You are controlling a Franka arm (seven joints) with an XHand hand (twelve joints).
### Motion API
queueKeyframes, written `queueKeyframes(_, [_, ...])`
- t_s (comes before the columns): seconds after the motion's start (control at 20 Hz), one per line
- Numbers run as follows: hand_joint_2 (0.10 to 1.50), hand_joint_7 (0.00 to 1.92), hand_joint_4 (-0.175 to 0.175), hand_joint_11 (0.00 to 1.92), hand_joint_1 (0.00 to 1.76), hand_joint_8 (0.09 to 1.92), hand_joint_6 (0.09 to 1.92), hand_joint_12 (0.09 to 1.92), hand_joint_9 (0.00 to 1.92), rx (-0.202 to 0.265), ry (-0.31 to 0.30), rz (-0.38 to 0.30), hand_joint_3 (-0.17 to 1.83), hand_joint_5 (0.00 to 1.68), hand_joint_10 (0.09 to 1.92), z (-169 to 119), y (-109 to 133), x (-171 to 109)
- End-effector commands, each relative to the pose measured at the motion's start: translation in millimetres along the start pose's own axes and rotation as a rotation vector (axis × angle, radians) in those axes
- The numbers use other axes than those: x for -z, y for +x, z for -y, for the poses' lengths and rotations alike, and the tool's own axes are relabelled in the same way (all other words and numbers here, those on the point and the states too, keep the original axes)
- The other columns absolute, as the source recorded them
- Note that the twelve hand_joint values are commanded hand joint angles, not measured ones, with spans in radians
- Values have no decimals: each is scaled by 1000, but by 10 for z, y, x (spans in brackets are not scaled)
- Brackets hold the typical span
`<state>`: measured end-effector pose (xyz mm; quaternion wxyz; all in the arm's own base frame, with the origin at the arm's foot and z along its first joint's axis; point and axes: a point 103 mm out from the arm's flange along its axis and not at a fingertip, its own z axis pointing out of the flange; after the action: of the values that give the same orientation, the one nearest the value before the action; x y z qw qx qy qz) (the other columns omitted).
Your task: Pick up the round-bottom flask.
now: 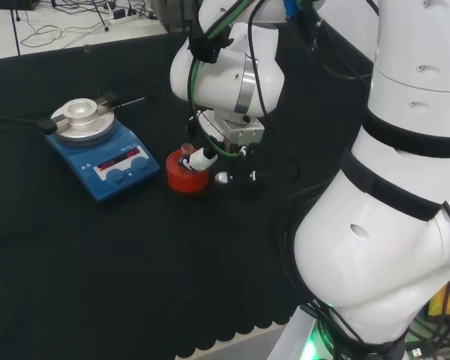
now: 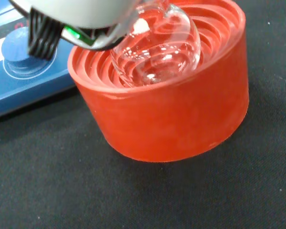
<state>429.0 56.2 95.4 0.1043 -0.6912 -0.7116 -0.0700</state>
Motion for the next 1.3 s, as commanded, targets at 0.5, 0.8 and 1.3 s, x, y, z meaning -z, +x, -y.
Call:
queueKeyframes(0.5, [581,400,-83,280,976,709,789,1368,610,19,-24,9,647,864,650,-63,35,38])
queueKeyframes(0.8, [584,403,-93,292,978,707,801,1362,620,14,-12,11,649,897,647,-65,37,10])
queueKeyframes(1.3, [716,422,76,309,1048,710,820,1357,646,0,-44,11,556,1082,641,-82,48,22])
